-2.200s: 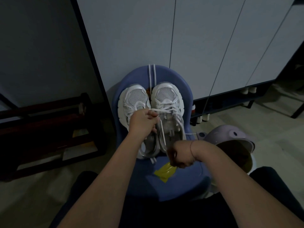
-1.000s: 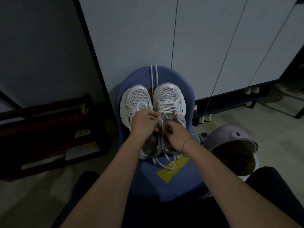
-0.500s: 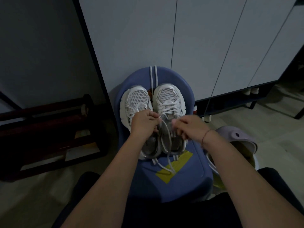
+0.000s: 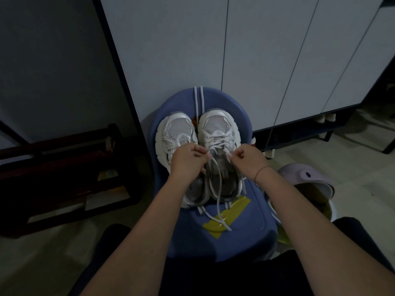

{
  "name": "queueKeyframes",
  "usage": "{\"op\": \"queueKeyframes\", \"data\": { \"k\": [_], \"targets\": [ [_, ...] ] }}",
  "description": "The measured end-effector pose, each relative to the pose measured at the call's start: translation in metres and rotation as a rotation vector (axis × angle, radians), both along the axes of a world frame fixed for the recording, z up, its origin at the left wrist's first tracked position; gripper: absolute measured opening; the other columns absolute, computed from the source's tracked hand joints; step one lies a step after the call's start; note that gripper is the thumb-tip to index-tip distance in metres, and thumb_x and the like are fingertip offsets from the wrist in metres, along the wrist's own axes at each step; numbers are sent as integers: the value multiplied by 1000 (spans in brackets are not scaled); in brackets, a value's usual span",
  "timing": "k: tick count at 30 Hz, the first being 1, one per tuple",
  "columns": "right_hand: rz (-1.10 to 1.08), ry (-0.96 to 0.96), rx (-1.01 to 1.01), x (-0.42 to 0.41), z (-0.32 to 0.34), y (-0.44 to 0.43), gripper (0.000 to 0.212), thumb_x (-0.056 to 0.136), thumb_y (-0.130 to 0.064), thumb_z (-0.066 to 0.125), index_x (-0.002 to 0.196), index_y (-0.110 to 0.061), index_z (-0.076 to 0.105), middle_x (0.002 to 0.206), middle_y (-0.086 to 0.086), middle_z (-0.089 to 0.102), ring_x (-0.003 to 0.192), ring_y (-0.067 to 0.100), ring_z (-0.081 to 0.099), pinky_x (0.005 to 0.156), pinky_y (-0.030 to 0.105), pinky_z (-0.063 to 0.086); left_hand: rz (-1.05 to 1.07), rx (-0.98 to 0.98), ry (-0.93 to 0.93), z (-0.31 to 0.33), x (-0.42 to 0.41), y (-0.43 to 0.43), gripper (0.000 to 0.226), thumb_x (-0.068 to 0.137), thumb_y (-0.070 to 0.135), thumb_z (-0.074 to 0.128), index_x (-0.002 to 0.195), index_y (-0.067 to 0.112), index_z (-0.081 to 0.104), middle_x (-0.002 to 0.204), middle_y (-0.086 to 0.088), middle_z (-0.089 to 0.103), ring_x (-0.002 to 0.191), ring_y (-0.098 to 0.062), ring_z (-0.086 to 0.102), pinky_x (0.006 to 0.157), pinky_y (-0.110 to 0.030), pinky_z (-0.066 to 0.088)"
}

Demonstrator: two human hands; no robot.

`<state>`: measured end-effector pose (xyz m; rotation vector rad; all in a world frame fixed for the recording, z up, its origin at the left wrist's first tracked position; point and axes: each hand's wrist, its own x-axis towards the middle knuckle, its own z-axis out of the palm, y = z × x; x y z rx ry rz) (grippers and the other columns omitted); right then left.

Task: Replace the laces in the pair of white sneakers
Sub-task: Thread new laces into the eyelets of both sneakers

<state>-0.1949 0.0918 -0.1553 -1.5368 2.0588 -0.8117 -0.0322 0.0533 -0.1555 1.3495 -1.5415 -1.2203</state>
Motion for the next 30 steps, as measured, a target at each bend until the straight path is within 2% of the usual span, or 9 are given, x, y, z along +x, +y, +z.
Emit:
{"op": "queueKeyframes", "data": {
  "k": [2,4,6,9,12,18,22,25,30],
  "targets": [
    [52,44,34,0,6,2,46,91,-19,54,51,-16,32,48,1,29,48,15,29,54,28,26,8,-13,-21,0,-1,2,15,85,9,73,81,17,61,76,-1,66,53,-8,59,52,-23,54],
    [53,-22,85,0,11,6,52,92,-21,52,47,-15,27,45,1,24,44,15,23,48,29,20,38,-54,-35,-1,-4,6,15,85,12,73,82,20,61,79,0,65,63,-12,62,56,-26,56],
    [-4,-281,156,0,16,10,45,89,-19,52,49,-16,31,49,4,30,41,14,23,45,24,19,73,-142,-41,-2,-9,12,13,87,14,71,84,22,62,79,5,63,71,-12,63,66,-31,57],
    [-45,-835,209,-2,27,16,31,84,-9,48,56,-15,35,55,10,46,33,8,18,37,13,15,10,-216,-18,0,-20,26,7,91,15,65,87,21,65,81,7,66,78,-8,63,75,-23,53],
    [0,-1050,224,-5,42,18,29,90,-10,45,62,-13,38,52,5,49,30,5,20,31,12,17,-113,-90,27,1,-37,38,10,98,21,56,98,18,66,94,-2,69,87,-17,63,82,-34,50],
    [-34,-618,353,-4,34,25,20,92,-14,54,74,-7,57,54,5,53,32,7,33,36,13,24,-31,50,-4,-10,-39,40,17,100,30,48,98,20,61,96,-7,69,91,-26,66,88,-46,54],
    [33,-523,419,5,16,40,16,93,-13,50,82,-9,59,55,3,56,34,8,39,37,14,28,-29,124,97,1,-29,37,33,104,35,41,101,15,67,63,-4,63,51,-12,55,55,-24,46],
    [79,-461,410,0,10,48,13,95,-15,49,98,-11,61,61,4,53,36,7,41,38,16,29,1,180,176,3,-21,37,32,104,35,41,96,21,69,60,-5,62,46,-10,50,47,-18,42],
    [-102,-404,262,-15,-7,45,20,89,-13,62,76,-8,48,58,9,43,37,12,40,39,20,34,-45,214,168,5,-15,33,36,104,40,38,105,18,67,66,-8,66,51,-12,53,52,-21,43]
  ]
}}
